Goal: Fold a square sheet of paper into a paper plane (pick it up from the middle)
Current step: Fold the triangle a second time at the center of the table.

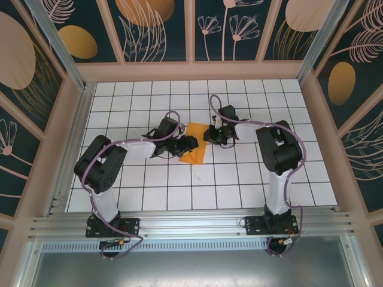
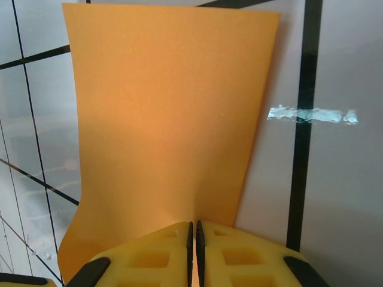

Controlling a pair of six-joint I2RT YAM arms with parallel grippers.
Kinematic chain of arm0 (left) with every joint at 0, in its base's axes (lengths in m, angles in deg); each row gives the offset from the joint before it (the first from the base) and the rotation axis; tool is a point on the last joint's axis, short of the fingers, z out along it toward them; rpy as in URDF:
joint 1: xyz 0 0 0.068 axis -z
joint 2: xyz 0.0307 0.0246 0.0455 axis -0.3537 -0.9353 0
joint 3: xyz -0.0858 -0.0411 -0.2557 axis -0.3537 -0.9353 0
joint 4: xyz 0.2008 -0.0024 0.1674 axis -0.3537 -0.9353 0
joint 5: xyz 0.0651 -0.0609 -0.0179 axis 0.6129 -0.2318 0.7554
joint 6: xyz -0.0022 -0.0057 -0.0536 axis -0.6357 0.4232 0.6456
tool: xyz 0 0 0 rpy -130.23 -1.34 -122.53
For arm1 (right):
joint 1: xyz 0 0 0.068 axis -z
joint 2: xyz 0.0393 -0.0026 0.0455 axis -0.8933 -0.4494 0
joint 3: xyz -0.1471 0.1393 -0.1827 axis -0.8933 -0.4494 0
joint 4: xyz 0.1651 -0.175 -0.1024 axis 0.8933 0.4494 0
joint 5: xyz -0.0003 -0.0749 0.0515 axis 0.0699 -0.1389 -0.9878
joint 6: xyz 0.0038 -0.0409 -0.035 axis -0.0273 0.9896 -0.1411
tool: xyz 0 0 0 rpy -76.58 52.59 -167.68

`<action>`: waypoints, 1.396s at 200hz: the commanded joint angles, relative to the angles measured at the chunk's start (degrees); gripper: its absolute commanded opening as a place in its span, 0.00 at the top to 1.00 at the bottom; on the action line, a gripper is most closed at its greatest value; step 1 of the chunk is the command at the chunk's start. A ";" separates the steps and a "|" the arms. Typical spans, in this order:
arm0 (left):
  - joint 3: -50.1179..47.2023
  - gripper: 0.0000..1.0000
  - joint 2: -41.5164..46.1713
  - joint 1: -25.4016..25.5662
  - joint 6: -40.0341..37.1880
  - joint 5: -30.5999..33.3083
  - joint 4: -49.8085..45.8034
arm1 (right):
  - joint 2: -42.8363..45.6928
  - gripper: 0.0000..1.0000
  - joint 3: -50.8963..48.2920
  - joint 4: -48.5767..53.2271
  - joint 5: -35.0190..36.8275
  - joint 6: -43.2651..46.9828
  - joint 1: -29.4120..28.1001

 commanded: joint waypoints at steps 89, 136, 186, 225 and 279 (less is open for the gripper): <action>-0.62 0.64 -5.32 2.08 6.08 0.18 12.58 | -0.32 0.84 -2.61 -0.71 -0.04 -0.60 0.02; -2.37 0.78 -5.19 2.03 9.72 3.46 14.58 | 2.76 0.77 -3.37 -4.08 -6.11 -0.19 1.85; -3.78 0.86 -5.23 2.06 12.53 5.74 15.56 | 5.85 0.69 -6.45 -5.85 -10.57 2.37 2.38; -4.16 0.88 -5.36 2.03 13.67 5.31 16.73 | 8.33 0.67 -9.57 -7.30 -13.71 4.22 2.32; -4.00 0.91 -5.40 2.02 13.69 5.17 16.53 | 6.46 0.68 -8.30 -7.05 -17.65 6.23 1.36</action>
